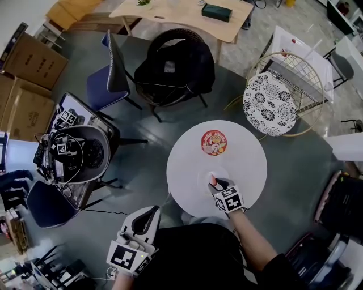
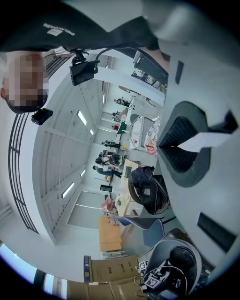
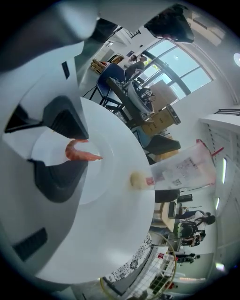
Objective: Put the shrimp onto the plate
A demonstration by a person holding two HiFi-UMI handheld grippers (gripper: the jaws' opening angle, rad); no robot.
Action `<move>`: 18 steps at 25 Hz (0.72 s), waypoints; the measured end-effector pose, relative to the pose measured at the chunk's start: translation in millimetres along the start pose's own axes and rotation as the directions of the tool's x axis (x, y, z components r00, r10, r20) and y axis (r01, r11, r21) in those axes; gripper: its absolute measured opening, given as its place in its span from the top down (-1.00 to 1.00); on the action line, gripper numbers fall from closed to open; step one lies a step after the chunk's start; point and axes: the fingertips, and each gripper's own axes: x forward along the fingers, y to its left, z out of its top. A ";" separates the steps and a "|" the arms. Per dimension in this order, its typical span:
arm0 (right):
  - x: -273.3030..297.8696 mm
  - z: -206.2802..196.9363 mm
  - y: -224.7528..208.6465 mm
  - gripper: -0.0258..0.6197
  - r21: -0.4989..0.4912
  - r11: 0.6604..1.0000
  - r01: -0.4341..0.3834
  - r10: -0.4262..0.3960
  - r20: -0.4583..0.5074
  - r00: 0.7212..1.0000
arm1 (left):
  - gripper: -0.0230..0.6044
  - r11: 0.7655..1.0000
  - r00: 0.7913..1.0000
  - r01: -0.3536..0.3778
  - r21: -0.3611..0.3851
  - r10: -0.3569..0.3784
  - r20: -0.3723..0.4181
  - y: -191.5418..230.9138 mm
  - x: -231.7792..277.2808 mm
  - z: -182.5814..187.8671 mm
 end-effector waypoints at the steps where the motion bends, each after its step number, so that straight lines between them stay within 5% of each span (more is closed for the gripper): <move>1: 1.1 -1.3 -1.1 0.45 0.000 1.000 0.001 -0.001 -0.010 1.000 | 0.91 1.000 1.000 -0.002 -0.001 0.002 -0.003 -0.7 0.0 -0.5; 18: 9.1 -7.5 -2.5 0.45 0.004 1.000 -0.029 0.029 -0.055 0.998 | 0.91 1.000 1.000 -0.005 -0.018 0.005 -0.009 -5.6 3.1 -4.5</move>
